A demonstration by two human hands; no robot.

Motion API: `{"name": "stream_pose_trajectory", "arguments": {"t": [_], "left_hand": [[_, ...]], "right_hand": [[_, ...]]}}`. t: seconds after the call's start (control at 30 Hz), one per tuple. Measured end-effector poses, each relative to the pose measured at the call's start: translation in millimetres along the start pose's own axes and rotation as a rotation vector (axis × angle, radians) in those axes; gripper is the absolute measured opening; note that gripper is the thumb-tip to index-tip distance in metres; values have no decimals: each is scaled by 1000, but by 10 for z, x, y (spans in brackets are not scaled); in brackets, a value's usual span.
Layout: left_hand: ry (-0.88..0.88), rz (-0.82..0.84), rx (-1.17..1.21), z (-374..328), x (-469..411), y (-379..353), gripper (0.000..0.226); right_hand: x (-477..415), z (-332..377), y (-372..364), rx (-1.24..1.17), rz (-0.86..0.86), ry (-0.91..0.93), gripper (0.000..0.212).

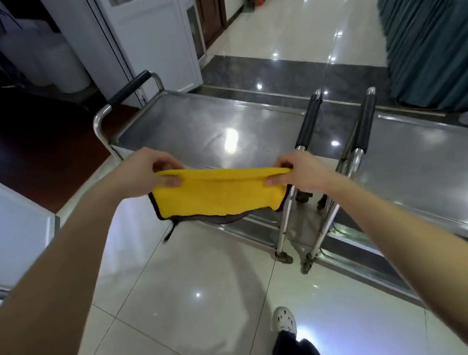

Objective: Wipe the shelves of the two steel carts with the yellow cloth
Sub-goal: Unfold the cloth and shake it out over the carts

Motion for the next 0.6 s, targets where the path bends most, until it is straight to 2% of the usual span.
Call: {"name": "stream_pose_trajectory", "arguments": {"t": [0.07,0.13,0.2,0.27,0.37,0.43,0.53,0.6], "left_hand": [[16,120,-141,19,-148,-12,27],[34,201,-219,15,-298,-8,29],[42,183,-186,-24,-447,81,43],[38,145,-99,-59,-596,178,53],[34,111,-14,-135,-833,246,50],[40,69,48,-183,-999,289,53],[48,15,162,-233,-1223,416,57],[-1,-14,156,-269,-1387,537,51]], "right_hand": [[-95,96,241,-115,12,30,50],[-199,150,427,-187,24,65,50],[-304,145,603,-225,29,101,54],[-418,98,760,-147,47,128,48],[-613,-17,930,43,97,124,31],[-735,-76,1061,70,80,122,28],[-887,-103,1294,41,3,104,3],[-999,-97,1443,62,-47,99,15]]}}
Point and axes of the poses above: each hand's wrist, its own x-axis away from the middle knuckle, its own y-axis out of the back of the hand, z = x × y, the point moved 8 cm from there along -x, towards the middle knuckle, and after that the axes turned 4 degrees about y, right-handed, at the moved point
